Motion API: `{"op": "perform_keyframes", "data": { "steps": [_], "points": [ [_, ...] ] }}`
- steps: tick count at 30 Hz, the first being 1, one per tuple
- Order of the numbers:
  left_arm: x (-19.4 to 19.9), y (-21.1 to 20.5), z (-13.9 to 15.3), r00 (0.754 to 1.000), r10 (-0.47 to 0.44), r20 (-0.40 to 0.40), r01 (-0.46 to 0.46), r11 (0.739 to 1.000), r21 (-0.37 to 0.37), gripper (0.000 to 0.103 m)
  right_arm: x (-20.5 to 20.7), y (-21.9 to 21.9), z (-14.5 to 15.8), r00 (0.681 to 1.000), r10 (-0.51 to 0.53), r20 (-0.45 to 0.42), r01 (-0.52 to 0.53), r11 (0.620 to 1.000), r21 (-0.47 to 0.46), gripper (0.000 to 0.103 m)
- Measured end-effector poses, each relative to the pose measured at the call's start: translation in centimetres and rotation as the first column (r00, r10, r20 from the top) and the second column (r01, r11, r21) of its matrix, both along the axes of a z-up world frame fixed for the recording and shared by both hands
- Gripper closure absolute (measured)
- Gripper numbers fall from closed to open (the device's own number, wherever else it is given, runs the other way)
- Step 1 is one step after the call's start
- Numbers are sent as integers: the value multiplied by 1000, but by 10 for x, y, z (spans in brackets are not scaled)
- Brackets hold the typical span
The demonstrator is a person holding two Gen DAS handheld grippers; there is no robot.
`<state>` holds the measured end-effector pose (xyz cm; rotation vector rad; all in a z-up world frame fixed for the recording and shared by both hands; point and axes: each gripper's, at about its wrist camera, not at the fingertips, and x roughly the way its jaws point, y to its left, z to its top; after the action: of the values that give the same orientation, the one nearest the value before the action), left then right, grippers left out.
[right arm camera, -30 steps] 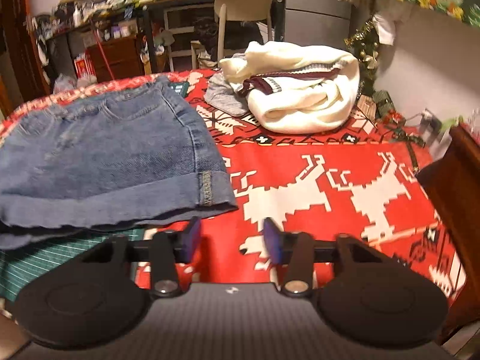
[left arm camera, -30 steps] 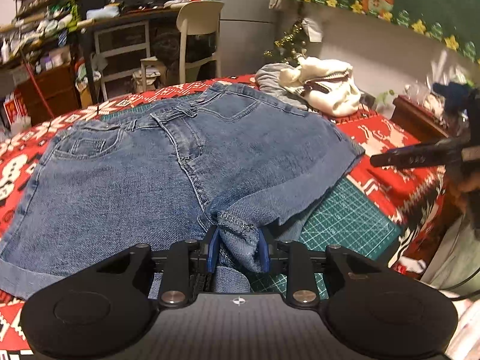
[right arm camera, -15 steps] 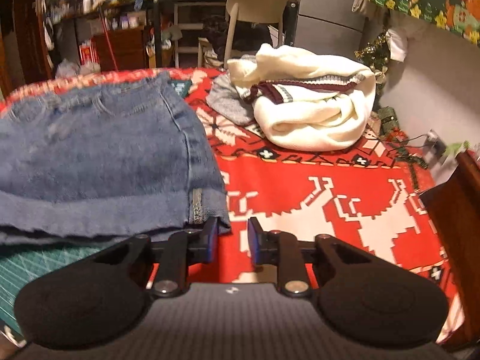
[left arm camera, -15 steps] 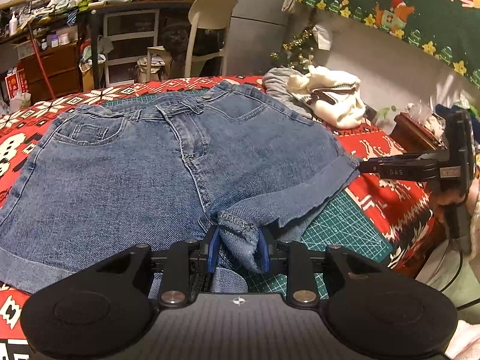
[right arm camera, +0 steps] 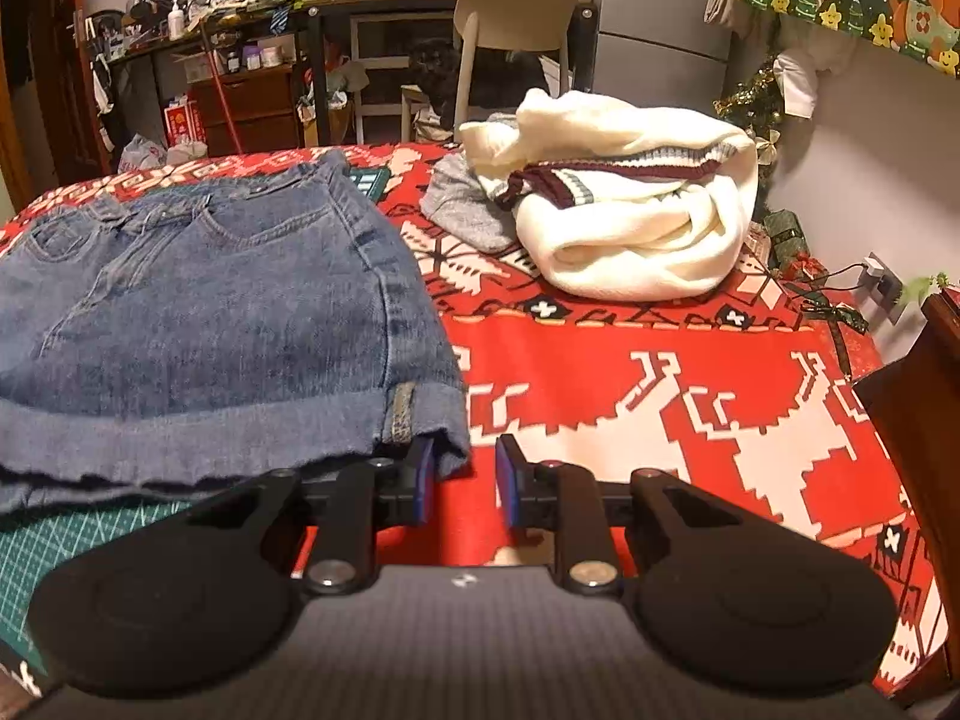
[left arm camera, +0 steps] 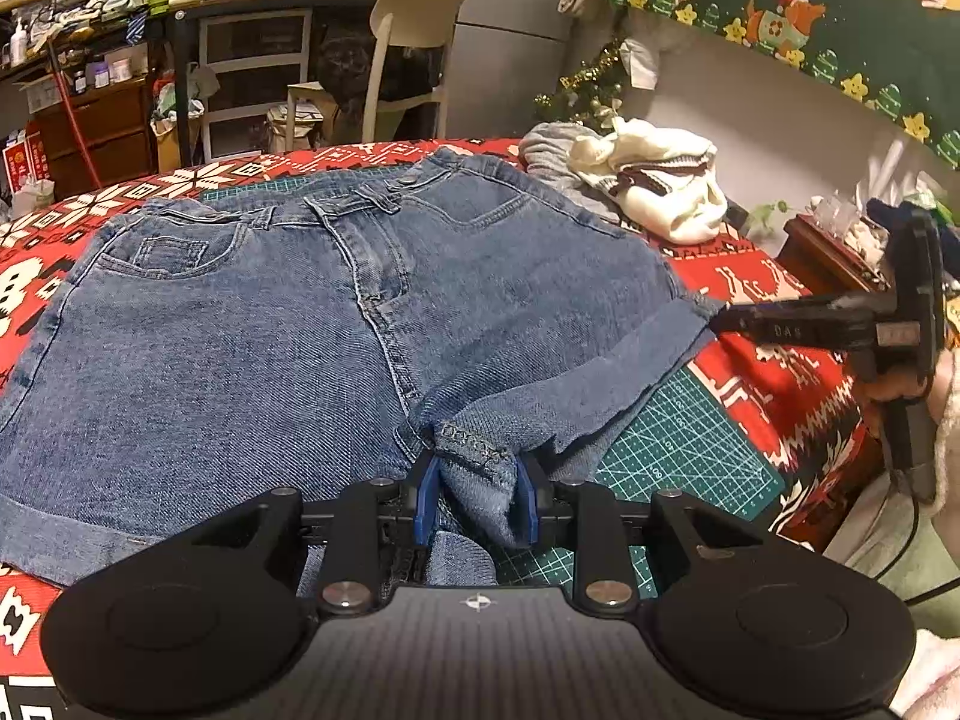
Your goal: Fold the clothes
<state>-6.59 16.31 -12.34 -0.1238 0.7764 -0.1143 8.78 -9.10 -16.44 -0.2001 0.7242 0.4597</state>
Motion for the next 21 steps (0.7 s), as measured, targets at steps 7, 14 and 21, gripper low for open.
{"op": "perform_keyframes", "data": {
  "steps": [7,14,21],
  "points": [
    [-3,-5,1,999,-33,-8,33,999,10,78,-1,-2,10,999,-31,13,30,998,55,100],
    [-11,-13,4,994,-104,-34,104,994,18,86,-11,-23,30,997,-81,10,79,987,139,100],
    [-19,-21,-3,989,-133,-64,137,988,67,86,-11,-30,20,995,-101,-20,102,986,131,100]
  ]
}}
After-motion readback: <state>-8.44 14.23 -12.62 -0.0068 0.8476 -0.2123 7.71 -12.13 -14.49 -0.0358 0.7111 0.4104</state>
